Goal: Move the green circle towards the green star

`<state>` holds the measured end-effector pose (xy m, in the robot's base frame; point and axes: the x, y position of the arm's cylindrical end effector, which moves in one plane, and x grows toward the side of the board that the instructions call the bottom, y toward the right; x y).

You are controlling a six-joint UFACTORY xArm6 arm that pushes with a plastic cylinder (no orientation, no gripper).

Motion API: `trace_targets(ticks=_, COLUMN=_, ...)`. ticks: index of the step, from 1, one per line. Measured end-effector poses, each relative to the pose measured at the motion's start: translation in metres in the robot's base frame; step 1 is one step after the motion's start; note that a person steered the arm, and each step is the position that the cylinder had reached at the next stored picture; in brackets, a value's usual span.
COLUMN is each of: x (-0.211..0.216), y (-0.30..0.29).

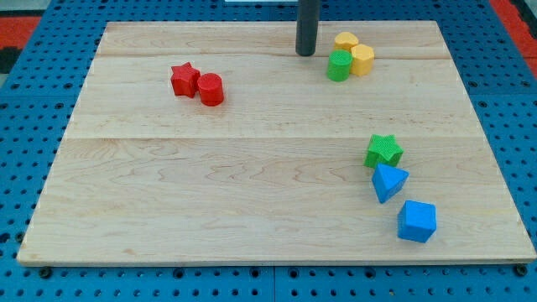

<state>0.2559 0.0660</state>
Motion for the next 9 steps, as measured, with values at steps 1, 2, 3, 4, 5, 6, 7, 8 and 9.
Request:
trace_targets(ticks=1, x=0.050, y=0.029)
trace_targets(ticks=2, x=0.094, y=0.039)
trace_targets(ticks=3, x=0.071, y=0.012)
trace_targets(ticks=4, x=0.066, y=0.039)
trace_targets(ticks=5, x=0.068, y=0.071)
trace_targets(ticks=6, x=0.116, y=0.070)
trace_targets(ticks=7, x=0.127, y=0.054)
trace_targets(ticks=8, x=0.106, y=0.055)
trace_targets(ticks=9, x=0.120, y=0.116)
